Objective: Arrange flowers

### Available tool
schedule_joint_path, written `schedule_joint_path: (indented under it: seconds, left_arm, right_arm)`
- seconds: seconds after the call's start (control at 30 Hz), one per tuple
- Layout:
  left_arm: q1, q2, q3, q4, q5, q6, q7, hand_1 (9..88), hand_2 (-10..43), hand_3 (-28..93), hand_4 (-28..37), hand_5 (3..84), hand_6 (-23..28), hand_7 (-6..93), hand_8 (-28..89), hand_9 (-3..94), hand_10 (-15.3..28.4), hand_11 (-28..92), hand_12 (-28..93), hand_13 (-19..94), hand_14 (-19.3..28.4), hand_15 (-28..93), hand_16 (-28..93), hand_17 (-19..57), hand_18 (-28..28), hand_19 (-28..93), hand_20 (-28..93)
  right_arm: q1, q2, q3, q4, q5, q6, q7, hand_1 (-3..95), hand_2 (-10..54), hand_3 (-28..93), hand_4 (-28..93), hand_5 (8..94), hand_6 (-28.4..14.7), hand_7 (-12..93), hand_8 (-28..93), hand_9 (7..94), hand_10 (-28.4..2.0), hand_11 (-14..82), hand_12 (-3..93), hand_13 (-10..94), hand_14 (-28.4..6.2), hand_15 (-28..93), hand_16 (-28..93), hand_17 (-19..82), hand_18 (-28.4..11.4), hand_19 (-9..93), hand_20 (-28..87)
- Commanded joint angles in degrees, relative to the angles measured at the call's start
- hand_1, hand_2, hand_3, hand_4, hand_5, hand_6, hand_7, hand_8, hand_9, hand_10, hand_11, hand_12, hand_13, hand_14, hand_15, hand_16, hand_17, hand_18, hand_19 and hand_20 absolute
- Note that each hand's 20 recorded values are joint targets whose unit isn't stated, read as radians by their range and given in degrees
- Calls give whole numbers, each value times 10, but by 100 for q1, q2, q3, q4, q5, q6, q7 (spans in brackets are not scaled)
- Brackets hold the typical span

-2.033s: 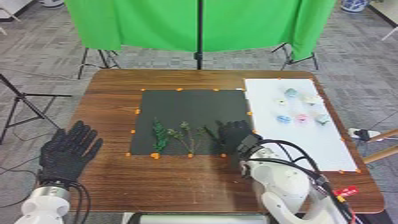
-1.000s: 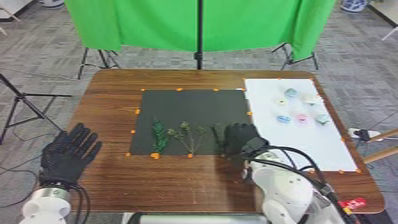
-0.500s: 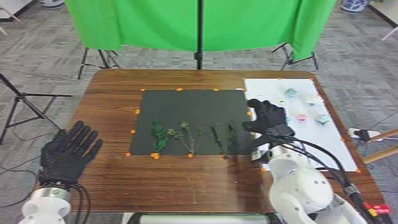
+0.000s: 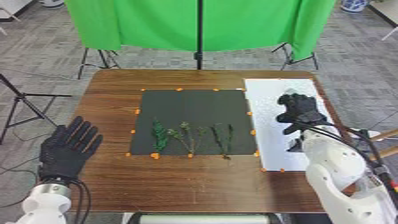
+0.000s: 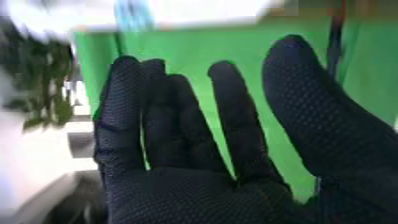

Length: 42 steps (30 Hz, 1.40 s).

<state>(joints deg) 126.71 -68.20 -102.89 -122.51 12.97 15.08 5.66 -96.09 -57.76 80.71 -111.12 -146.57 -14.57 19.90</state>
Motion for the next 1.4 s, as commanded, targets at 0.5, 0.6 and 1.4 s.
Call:
schedule_joint_path:
  seconds: [0.5, 0.6, 1.4]
  left_arm:
    - [98, -55, -83, 56, -119, 66, -74, 319, 142, 746, -283, 414, 81, 228, -129, 358, 146, 312, 108, 297, 165, 525, -97, -62, 159, 436, 153]
    - [147, -68, -132, 47, -181, 95, -38, 319, 142, 746, -283, 413, 81, 228, -129, 356, 147, 310, 108, 296, 165, 525, -97, -62, 158, 436, 153]
    - [-119, 381, 35, 141, -341, 120, 156, 318, 142, 744, -283, 428, 85, 225, -127, 356, 147, 309, 109, 296, 165, 522, -96, -62, 158, 434, 153]
  right_arm:
    - [178, -315, -705, 989, -31, 2157, 262, 642, -95, 713, -283, 702, -12, 438, 60, 814, -97, 205, 501, 701, -65, 478, 458, 382, -215, 875, 471]
    - [276, -387, -836, 903, -132, 2498, 146, 632, -95, 736, -283, 708, -15, 440, 69, 819, -101, 201, 500, 705, -67, 471, 464, 381, -215, 865, 470]
    - [2310, -2754, -3593, 1092, 140, -63, -1536, 632, -95, 740, -283, 678, -11, 482, 79, 804, -108, 201, 513, 684, -72, 471, 474, 364, -203, 833, 479]
